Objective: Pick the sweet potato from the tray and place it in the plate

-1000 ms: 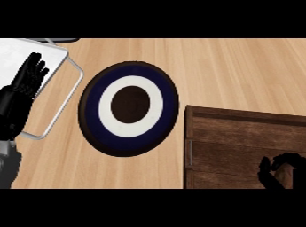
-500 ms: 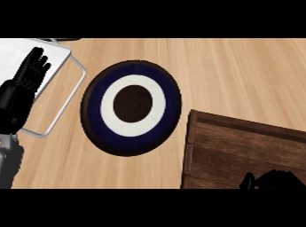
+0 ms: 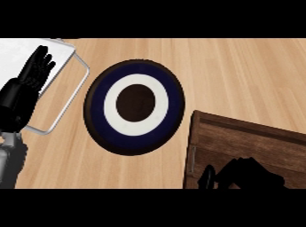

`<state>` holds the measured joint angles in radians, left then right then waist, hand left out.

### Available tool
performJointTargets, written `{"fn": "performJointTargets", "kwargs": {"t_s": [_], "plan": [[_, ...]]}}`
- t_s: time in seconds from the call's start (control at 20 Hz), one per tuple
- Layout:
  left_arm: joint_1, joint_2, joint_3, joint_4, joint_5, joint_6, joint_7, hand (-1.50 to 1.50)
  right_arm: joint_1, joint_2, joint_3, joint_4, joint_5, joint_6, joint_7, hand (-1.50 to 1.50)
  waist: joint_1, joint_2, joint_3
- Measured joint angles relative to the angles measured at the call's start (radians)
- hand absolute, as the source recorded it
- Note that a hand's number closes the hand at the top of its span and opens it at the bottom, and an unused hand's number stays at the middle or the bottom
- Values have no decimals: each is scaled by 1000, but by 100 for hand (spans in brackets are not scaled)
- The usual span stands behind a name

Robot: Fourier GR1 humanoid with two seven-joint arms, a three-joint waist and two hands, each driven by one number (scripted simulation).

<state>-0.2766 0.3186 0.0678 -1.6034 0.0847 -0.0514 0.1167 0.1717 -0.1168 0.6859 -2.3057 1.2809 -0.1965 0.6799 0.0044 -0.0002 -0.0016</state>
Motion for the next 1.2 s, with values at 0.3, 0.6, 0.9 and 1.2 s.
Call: {"fn": "performJointTargets", "kwargs": {"t_s": [0.3,0.6,0.9,1.2], "plan": [[-24,-25,-15,19,-22,8,3,0,-334,89,-8,190,-62,38,169,150,9,3,0],[-39,-33,-8,41,-28,2,-12,0,-635,109,-60,478,-201,-52,268,150,16,4,1],[-28,-34,-3,28,-31,-6,-8,0,-867,114,-101,791,-304,-139,290,150,22,5,1],[-25,-36,0,14,-28,-18,-3,0,-1014,115,-75,1101,-442,-279,245,150,33,7,1]]}}
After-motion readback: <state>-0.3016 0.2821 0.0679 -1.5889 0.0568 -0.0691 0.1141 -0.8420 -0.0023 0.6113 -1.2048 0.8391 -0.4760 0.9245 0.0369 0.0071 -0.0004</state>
